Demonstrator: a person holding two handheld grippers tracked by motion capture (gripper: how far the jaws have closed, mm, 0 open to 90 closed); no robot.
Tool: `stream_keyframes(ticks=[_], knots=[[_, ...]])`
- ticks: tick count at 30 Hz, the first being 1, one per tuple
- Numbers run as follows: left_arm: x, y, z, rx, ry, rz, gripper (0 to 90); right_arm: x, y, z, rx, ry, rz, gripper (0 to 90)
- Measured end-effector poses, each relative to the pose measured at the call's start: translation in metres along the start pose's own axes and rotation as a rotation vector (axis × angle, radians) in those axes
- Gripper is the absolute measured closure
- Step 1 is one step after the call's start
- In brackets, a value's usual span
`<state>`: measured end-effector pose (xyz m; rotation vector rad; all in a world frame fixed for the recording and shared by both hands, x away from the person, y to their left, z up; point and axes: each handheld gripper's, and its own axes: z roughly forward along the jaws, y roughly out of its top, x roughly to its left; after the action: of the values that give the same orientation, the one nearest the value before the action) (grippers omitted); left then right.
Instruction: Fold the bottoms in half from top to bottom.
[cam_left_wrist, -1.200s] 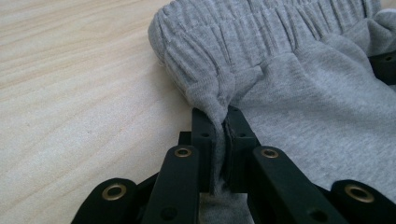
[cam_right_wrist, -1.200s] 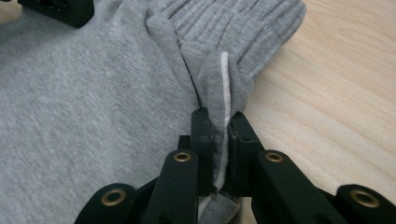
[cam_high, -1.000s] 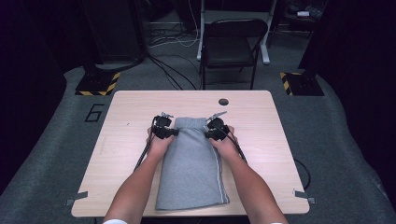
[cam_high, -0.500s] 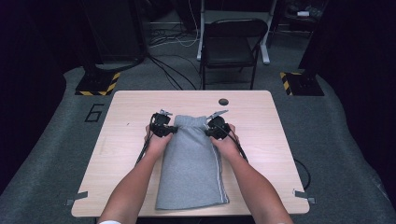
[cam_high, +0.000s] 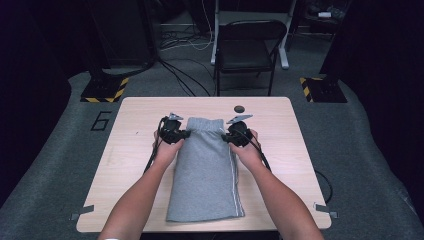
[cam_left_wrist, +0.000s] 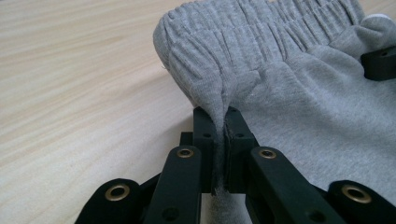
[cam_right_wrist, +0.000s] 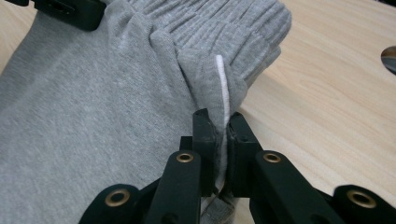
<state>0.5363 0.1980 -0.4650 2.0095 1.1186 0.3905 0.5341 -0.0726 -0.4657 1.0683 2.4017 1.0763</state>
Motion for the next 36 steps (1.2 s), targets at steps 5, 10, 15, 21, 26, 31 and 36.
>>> stream_keyframes(ticks=[5,10,15,21,26,31,36], knots=[[0.002,0.003,-0.006,-0.013,0.0,-0.001,86.0,0.002,0.006,-0.006,-0.02,0.003,-0.009,84.2],[0.003,0.009,-0.014,-0.024,0.007,0.009,86.0,0.007,0.017,-0.014,-0.028,-0.01,-0.041,84.2],[0.0,0.017,-0.023,-0.064,0.008,0.019,86.0,0.007,0.022,-0.02,-0.045,-0.014,-0.035,84.2],[0.001,0.025,-0.031,-0.09,0.013,0.018,85.9,0.008,0.03,-0.029,-0.073,-0.014,-0.055,84.2],[-0.001,0.033,-0.038,-0.115,0.009,0.033,86.0,0.008,0.035,-0.035,-0.095,-0.026,-0.07,84.2],[-0.003,0.031,-0.043,-0.123,-0.005,0.036,85.9,0.011,0.037,-0.041,-0.093,-0.034,-0.109,84.2],[-0.004,0.025,-0.045,-0.127,-0.017,0.042,85.9,0.014,0.033,-0.042,-0.098,-0.041,-0.174,84.1]])
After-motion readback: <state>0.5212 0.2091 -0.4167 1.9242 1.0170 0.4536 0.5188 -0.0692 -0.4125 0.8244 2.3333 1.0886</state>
